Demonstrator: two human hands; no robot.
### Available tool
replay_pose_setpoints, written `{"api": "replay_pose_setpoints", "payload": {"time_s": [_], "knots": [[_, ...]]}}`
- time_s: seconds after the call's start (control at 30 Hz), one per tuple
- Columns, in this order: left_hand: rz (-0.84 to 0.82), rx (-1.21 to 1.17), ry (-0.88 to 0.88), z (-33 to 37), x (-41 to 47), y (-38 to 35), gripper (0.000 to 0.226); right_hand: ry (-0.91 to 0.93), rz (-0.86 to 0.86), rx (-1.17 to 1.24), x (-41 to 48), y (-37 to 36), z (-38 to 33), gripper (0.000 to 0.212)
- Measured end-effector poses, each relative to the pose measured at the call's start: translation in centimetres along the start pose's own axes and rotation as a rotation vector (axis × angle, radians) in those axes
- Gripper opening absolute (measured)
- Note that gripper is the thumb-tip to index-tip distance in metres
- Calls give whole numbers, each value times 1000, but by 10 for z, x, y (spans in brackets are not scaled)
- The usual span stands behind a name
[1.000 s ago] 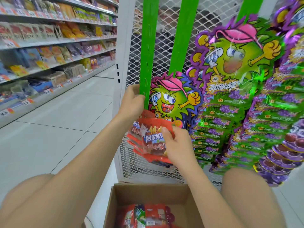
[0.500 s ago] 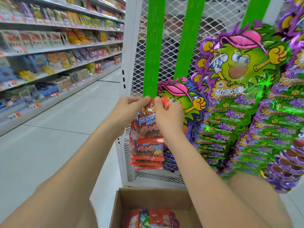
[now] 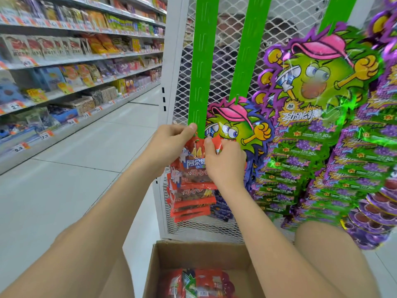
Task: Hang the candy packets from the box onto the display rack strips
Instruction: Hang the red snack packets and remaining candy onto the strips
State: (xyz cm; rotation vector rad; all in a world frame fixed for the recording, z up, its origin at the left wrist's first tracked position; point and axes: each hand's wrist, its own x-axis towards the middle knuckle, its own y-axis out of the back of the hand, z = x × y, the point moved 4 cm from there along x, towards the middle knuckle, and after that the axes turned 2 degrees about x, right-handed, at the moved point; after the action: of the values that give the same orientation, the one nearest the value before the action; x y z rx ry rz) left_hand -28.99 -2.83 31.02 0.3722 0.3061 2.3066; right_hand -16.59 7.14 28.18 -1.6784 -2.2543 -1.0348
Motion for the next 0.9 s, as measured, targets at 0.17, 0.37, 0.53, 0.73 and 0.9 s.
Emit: {"api": "replay_pose_setpoints", "payload": {"time_s": [0.17, 0.37, 0.53, 0.73, 0.9], "knots": [[77, 96, -222, -11, -12, -1, 28, 40, 41, 110, -4, 2, 6, 57], [49, -41, -189, -18, -17, 0, 23, 120, 48, 87, 5, -11, 4, 51], [115, -7, -189, -28, -12, 6, 17, 96, 76, -19, -1, -23, 19, 41], [399, 312, -403, -48, -19, -1, 35, 190, 185, 210, -32, -19, 19, 26], [635, 570, -461, -90, -61, -11, 28, 75, -268, 209, -105, -73, 101, 10]]}}
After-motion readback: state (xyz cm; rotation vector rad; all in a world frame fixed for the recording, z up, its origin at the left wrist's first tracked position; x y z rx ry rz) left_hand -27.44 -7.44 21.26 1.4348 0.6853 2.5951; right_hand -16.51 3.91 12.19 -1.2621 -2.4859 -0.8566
